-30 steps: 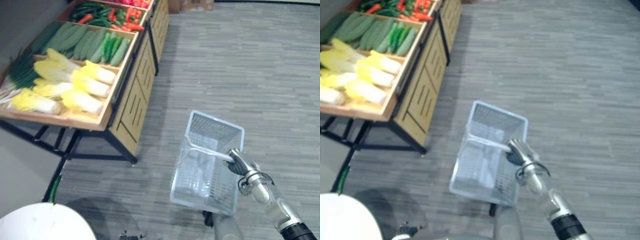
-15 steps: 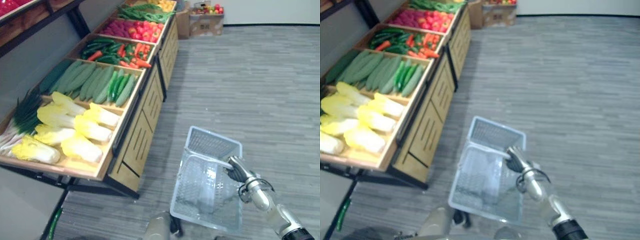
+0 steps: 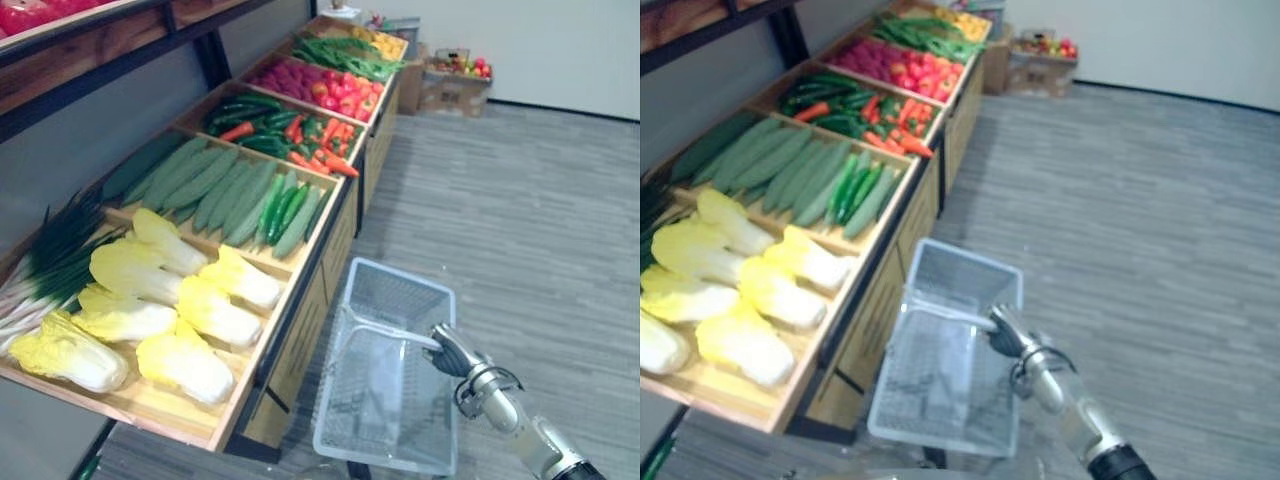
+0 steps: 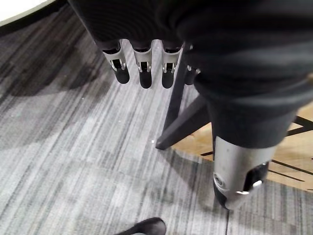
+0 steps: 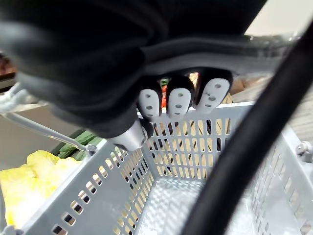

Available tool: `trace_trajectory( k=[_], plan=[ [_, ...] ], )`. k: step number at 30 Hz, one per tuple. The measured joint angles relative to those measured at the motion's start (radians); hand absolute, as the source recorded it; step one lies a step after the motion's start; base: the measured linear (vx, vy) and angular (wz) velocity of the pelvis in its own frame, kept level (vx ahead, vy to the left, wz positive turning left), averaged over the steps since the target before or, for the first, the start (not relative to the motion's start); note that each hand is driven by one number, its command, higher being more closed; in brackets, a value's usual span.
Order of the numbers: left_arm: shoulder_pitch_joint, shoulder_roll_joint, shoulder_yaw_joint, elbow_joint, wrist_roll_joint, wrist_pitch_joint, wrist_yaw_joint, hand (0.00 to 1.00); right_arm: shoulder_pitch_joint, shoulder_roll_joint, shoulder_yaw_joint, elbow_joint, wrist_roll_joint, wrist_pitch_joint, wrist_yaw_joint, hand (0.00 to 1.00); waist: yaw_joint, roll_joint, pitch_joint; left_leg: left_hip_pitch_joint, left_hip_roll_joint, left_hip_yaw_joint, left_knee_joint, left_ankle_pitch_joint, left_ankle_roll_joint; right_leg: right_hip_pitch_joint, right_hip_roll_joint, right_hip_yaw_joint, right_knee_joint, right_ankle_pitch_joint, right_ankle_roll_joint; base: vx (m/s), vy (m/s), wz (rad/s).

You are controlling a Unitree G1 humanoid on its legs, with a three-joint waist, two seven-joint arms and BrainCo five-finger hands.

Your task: Pick vegetable in the basket

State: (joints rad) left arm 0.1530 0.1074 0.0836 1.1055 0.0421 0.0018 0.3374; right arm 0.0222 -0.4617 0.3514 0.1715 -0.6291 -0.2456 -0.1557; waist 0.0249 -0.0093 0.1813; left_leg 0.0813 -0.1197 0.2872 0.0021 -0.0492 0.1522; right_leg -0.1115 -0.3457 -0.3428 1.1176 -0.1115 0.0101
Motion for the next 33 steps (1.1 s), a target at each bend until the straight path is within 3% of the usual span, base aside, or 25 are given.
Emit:
trace_trajectory(
  k=[2, 3, 5, 7, 9, 11, 14, 15, 16, 17, 20, 21, 22, 25, 31, 33],
  plan=[
    [-0.036, 0.000, 0.001, 0.001, -0.001, -0.002, 0.005, 0.00, 0.003, -0.001, -0.007, 0.001, -0.002, 0.008, 0.000, 1.00, 0.001, 0.000, 0.000, 0.028, -0.008, -0.094, 0.003, 0.003, 0.006, -0.041, 0.003, -0.013, -0.137, -0.048, 0.004, 0.34, 0.034, 1.36],
    [-0.048, 0.000, 0.002, 0.001, -0.001, -0.007, 0.007, 0.00, 0.003, -0.003, -0.012, 0.001, -0.002, 0.018, 0.001, 1.00, 0.003, 0.000, -0.001, 0.037, -0.010, -0.146, 0.003, 0.003, 0.004, -0.050, 0.009, 0.014, -0.283, -0.052, 0.005, 0.27, -0.003, 1.43],
    [-0.044, -0.007, 0.019, -0.010, -0.016, -0.020, 0.010, 0.00, -0.002, 0.003, -0.036, 0.009, -0.001, 0.034, -0.003, 1.00, 0.020, 0.000, -0.002, 0.050, -0.012, -0.237, 0.008, -0.004, -0.007, -0.060, 0.048, 0.157, -0.589, -0.023, 0.051, 0.27, -0.024, 1.39],
    [-0.038, -0.008, 0.026, -0.009, -0.039, -0.020, 0.011, 0.00, -0.001, 0.002, -0.052, 0.016, -0.001, 0.044, -0.004, 1.00, 0.026, -0.001, -0.003, 0.049, -0.012, -0.279, 0.009, -0.006, -0.011, -0.062, 0.063, 0.229, -0.697, -0.008, 0.075, 0.18, -0.046, 0.84],
    [-0.026, -0.014, 0.049, -0.008, -0.050, -0.020, 0.014, 0.00, 0.003, -0.002, -0.081, 0.047, -0.001, 0.074, -0.004, 1.00, 0.048, -0.007, -0.006, 0.046, -0.012, -0.365, 0.010, -0.017, -0.029, -0.059, 0.098, 0.358, -0.890, 0.037, 0.147, 0.24, -0.139, 1.02],
    [-0.013, -0.017, 0.083, -0.002, -0.077, -0.019, 0.019, 0.00, 0.027, -0.005, -0.106, 0.050, -0.001, 0.083, -0.004, 1.00, 0.060, -0.019, -0.010, 0.044, -0.012, -0.442, 0.022, -0.024, -0.044, -0.043, 0.123, 0.406, -0.944, 0.042, 0.154, 0.20, -0.179, 1.03],
    [-0.009, -0.016, 0.126, -0.001, -0.081, -0.014, 0.040, 0.00, 0.066, -0.005, -0.126, 0.068, 0.011, 0.088, -0.008, 1.00, 0.058, -0.049, -0.022, 0.038, -0.008, -0.551, 0.033, -0.040, -0.087, 0.031, 0.134, 0.329, -1.028, 0.070, 0.162, 0.18, -0.267, 1.26],
    [-0.007, -0.014, 0.163, 0.001, -0.082, -0.015, 0.051, 0.00, 0.073, 0.004, -0.121, 0.098, 0.021, 0.088, -0.008, 1.00, 0.062, -0.078, -0.030, 0.022, -0.004, -0.575, 0.049, -0.076, -0.139, 0.066, 0.132, 0.271, -1.058, 0.127, 0.146, 0.12, -0.283, 1.18],
    [-0.013, -0.020, 0.200, 0.008, -0.096, -0.014, 0.056, 0.00, 0.071, 0.013, -0.130, 0.135, 0.022, 0.090, -0.010, 1.00, 0.055, -0.062, -0.038, -0.019, 0.063, -0.509, 0.082, -0.127, -0.163, 0.079, 0.151, 0.207, -1.065, 0.141, 0.144, 0.10, -0.496, 2.10],
    [-0.016, -0.045, 0.238, 0.004, -0.122, -0.021, 0.062, 0.00, 0.070, 0.003, -0.173, 0.178, 0.052, 0.092, -0.014, 1.00, 0.025, -0.042, -0.042, -0.120, 0.205, -0.351, 0.150, -0.118, -0.211, 0.099, 0.184, 0.076, -1.064, 0.123, 0.116, 0.04, -0.424, 1.98],
    [-0.012, -0.053, 0.262, 0.010, -0.156, -0.012, 0.074, 0.00, 0.118, 0.001, -0.267, 0.199, 0.067, 0.095, -0.018, 1.00, -0.004, -0.031, -0.044, -0.172, 0.311, -0.144, 0.189, -0.068, -0.198, 0.123, 0.187, -0.053, -1.047, 0.075, 0.082, -0.01, -0.279, 1.51],
    [-0.009, -0.057, 0.266, 0.009, -0.155, -0.011, 0.078, 0.00, 0.150, 0.012, -0.324, 0.201, 0.081, 0.103, -0.034, 1.00, -0.008, -0.028, -0.044, -0.167, 0.347, 0.011, 0.192, -0.043, -0.195, 0.126, 0.174, -0.088, -1.022, 0.054, 0.084, 0.00, -0.049, 0.98],
    [0.002, -0.061, 0.265, 0.009, -0.155, -0.006, 0.080, 0.00, 0.156, 0.013, -0.356, 0.212, 0.081, 0.107, -0.046, 1.00, -0.010, -0.018, -0.042, -0.161, 0.346, 0.064, 0.172, -0.013, -0.229, 0.130, 0.165, -0.098, -1.000, 0.035, 0.090, -0.01, -0.013, 0.75],
    [0.004, -0.061, 0.234, 0.009, -0.148, 0.002, 0.077, 0.00, 0.152, 0.025, -0.385, 0.287, 0.081, 0.111, -0.053, 1.00, 0.004, -0.009, -0.045, -0.110, 0.296, 0.045, 0.083, 0.029, -0.225, 0.140, 0.142, -0.099, -0.995, 0.029, 0.093, -0.03, 0.032, 0.22],
    [0.006, -0.072, 0.234, 0.009, -0.145, 0.011, 0.076, 0.00, 0.150, 0.052, -0.518, 0.482, 0.089, 0.116, -0.045, 1.00, -0.009, 0.039, -0.061, -0.057, 0.244, 0.000, -0.090, 0.129, -0.215, 0.153, 0.122, -0.133, -0.997, 0.028, 0.098, -0.04, 0.034, 0.27],
    [0.008, -0.070, 0.236, 0.007, -0.145, 0.011, 0.088, 0.00, 0.144, 0.052, -0.564, 0.542, 0.101, 0.133, -0.037, 1.00, -0.013, 0.043, -0.063, -0.051, 0.239, -0.018, -0.102, 0.136, -0.218, 0.168, 0.122, -0.150, -0.993, 0.025, 0.101, -0.03, -0.005, 0.23]
  ],
)
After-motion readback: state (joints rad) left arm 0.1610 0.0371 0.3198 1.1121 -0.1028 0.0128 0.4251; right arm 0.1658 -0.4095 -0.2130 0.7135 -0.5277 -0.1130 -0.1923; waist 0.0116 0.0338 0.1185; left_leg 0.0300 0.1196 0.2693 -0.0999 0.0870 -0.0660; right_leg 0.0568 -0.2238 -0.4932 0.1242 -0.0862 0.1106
